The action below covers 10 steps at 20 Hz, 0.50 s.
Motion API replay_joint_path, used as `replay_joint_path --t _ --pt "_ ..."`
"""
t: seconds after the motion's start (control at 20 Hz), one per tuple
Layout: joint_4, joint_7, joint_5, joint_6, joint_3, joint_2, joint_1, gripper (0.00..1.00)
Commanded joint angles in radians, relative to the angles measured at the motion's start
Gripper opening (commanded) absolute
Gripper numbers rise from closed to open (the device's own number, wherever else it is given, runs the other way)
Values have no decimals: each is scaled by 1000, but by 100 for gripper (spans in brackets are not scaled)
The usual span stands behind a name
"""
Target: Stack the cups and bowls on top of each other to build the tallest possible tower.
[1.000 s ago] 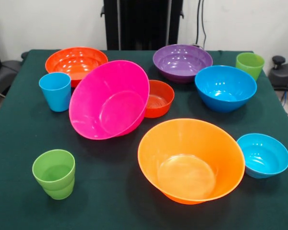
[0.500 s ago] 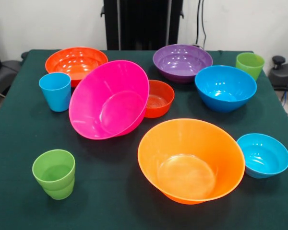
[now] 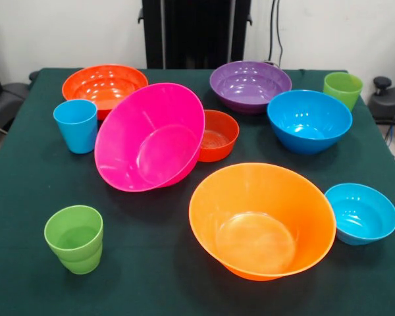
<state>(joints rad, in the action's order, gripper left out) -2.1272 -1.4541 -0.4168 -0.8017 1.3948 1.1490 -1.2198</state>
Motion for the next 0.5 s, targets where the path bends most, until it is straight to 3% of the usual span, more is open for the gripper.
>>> replay_joint_path --t 0.05,0.3,0.5 --pt "-46 98 -266 137 -186 -244 84 100" --pt "-29 90 -413 224 -271 -386 100 100" --pt "-8 72 -529 351 -336 -537 107 100"
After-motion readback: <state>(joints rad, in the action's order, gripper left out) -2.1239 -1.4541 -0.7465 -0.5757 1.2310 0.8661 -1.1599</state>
